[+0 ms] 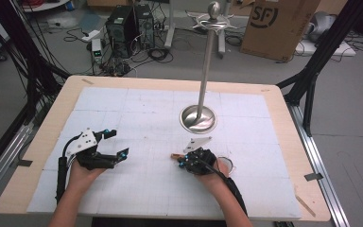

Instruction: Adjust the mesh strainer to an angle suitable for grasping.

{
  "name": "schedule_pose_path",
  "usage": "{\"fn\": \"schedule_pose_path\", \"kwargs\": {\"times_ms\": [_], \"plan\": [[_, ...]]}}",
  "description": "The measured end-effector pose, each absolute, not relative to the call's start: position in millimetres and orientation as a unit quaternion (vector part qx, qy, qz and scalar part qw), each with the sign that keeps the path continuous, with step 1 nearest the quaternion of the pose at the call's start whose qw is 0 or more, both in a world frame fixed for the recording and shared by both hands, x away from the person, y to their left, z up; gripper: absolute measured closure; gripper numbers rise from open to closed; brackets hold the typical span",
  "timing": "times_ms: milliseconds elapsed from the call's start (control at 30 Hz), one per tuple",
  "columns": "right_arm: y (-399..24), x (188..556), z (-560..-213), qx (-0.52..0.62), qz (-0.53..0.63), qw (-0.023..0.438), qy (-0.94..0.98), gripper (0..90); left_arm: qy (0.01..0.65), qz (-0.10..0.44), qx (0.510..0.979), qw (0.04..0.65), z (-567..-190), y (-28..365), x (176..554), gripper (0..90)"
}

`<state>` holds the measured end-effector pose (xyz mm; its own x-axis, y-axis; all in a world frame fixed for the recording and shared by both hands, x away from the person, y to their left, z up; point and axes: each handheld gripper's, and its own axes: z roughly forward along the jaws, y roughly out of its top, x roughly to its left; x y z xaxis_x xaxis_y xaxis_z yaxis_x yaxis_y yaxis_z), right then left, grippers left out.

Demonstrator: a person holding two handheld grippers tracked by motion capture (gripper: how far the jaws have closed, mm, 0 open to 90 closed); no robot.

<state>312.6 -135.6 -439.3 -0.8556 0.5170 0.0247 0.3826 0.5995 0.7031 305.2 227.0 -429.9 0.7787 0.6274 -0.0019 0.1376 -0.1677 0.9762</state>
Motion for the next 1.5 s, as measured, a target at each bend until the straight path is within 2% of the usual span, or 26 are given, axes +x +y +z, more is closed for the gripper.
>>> {"fn": "schedule_pose_path", "kwargs": {"times_ms": [300, 567, 867, 1233, 1400, 1500], "plan": [[-141, 325, -440, 0.282, 0.375, 0.097, 0.878, 88.7, 0.260, 0.207, 0.735, 0.591, -430, 227, 305, 15.3], [-145, 320, -432, 0.280, 0.391, 0.092, 0.872, 87.5, 0.259, 0.207, 0.736, 0.590, -430, 227, 305, 15.3], [-174, 298, -408, 0.268, 0.436, 0.107, 0.852, 82.2, 0.257, 0.209, 0.736, 0.591, -430, 227, 305, 15.3], [-215, 282, -401, 0.274, 0.474, 0.119, 0.828, 70.7, 0.255, 0.209, 0.736, 0.592, -428, 226, 303, 15.3], [-229, 281, -399, 0.280, 0.492, 0.125, 0.815, 68.1, 0.251, 0.210, 0.737, 0.592, -427, 224, 302, 15.4], [-237, 281, -398, 0.287, 0.503, 0.127, 0.805, 62.9, 0.248, 0.207, 0.738, 0.593, -426, 221, 301, 15.4]]}}
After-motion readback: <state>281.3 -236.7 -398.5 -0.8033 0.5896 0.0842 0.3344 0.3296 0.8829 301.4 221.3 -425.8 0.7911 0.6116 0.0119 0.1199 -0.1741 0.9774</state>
